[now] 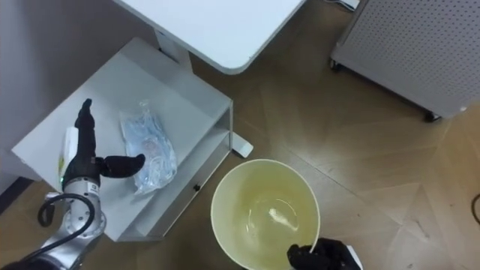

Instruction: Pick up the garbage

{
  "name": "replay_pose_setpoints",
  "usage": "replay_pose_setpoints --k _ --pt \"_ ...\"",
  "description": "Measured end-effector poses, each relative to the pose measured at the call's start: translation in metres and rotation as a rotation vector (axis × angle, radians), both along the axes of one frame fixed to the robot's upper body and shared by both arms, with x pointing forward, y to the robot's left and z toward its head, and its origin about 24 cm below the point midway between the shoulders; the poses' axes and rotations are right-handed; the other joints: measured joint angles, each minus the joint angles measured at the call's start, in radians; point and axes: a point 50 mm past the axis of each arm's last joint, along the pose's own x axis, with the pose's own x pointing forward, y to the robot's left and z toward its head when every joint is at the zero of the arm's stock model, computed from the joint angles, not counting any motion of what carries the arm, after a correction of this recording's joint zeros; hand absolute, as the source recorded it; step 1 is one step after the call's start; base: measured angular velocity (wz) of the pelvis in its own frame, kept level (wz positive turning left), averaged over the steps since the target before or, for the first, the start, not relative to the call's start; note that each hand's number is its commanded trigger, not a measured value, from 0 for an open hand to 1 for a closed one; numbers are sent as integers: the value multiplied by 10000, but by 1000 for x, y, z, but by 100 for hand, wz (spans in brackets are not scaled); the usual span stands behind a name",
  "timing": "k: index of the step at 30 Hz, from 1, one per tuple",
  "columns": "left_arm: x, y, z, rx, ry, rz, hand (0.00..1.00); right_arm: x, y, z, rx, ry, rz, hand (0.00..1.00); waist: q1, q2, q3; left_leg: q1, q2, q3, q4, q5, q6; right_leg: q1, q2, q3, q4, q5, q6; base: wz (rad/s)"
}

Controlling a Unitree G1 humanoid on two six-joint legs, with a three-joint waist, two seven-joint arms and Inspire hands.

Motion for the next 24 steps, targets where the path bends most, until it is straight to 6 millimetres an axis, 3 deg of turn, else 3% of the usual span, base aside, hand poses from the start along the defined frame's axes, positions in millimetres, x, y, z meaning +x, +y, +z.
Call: replay_pose_setpoints --k 10,16,24 --pt "0 -2 1 868 -10 -288 0 -2 -8 0 31 108 79 100 -12 -7 5 -159 0 -1 160 -24 21 -209 -35 9 223 -46 -15 0" --pt "1 -5 1 1992 93 -864 0 -3 -6 -1 258 127 206 100 -248 -43 25 -317 10 -10 423 -134 19 -361 -55 14 498 -149 -13 -1" --pt "-4 -5 -17 3022 1514 -1415 0 -1 -3 1 696 77 144 100 -463 -56 33 -619 47 1 707 -269 31 -709 -63 59 833 -307 -24 -1"
